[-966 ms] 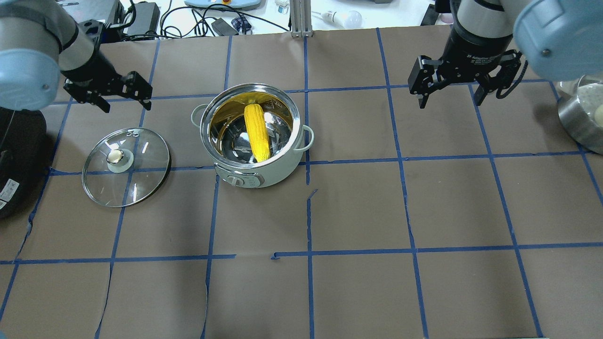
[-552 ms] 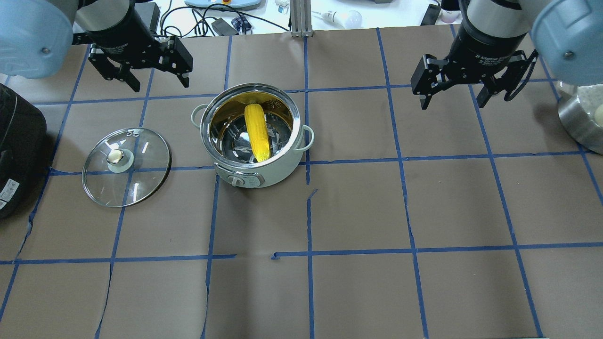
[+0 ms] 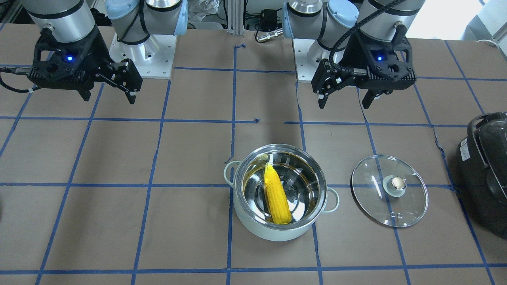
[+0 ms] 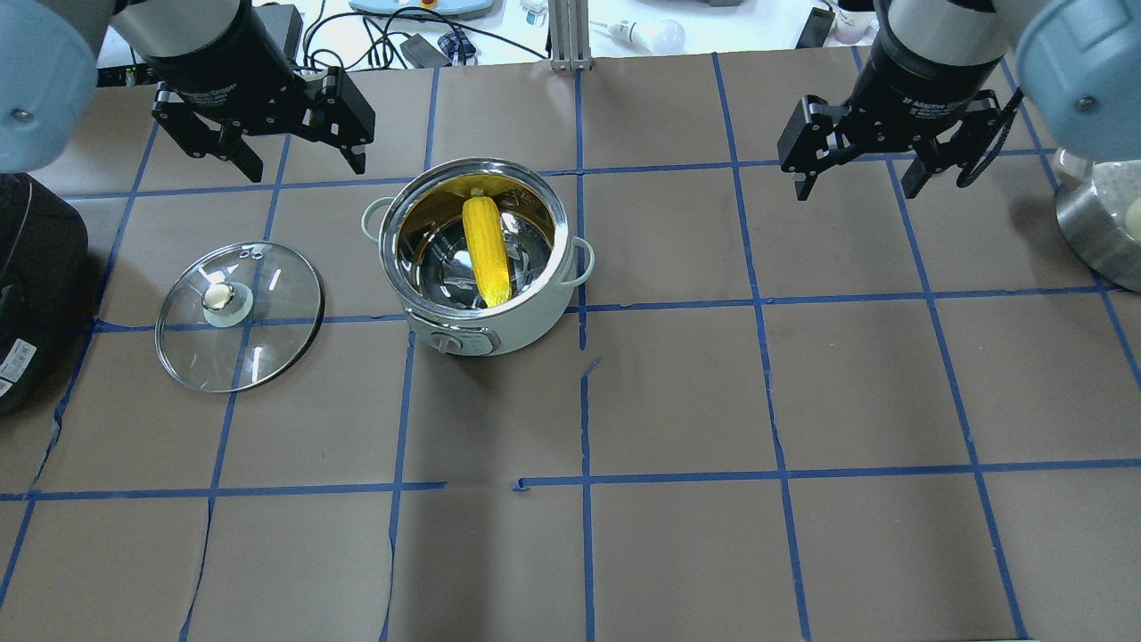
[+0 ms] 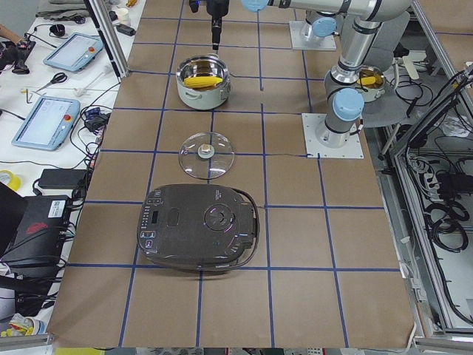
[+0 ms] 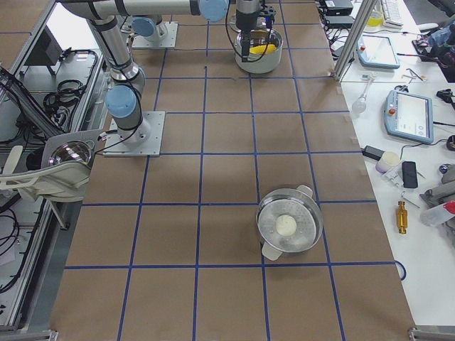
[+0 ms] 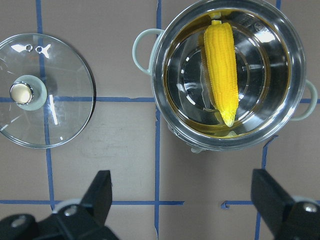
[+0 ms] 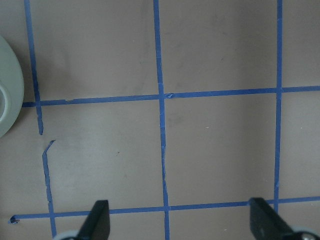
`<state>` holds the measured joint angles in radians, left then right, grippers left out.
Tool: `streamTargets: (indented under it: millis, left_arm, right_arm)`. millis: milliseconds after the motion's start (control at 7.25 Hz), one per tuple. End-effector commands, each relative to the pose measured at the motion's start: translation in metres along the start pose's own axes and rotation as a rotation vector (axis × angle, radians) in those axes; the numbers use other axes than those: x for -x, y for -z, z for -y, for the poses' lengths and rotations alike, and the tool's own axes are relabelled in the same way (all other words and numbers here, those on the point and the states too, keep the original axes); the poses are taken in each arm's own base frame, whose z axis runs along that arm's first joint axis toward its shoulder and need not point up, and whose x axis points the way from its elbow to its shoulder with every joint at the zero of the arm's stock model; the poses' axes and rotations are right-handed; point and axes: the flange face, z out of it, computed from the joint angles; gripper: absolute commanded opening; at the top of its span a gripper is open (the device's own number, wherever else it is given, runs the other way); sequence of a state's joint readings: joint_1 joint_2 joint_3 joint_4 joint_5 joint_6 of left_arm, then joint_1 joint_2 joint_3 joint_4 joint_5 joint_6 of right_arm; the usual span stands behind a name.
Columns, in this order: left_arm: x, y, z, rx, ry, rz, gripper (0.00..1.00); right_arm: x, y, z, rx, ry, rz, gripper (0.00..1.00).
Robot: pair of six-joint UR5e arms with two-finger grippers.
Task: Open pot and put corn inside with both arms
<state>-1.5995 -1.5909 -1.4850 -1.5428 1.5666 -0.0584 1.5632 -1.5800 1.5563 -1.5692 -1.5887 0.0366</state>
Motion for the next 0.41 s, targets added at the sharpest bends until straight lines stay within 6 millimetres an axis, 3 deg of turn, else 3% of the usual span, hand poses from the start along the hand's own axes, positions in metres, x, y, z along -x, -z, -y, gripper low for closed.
streamTargets:
  millis: [0, 276]
  left_arm:
    - [0.0004, -0.0016, -0.0079, 0.006, -0.001, 0.001, 1.0]
    - [0.0007, 0.0037, -0.0082, -0.009, -0.005, 0.004, 1.0]
  right_arm:
    - [-0.0002, 0.0022, -0.0005, -0.001, 0.001, -0.001, 1.0]
    - [-0.0004, 0.008, -0.0049, -0.01, 0.003, 0.0, 1.0]
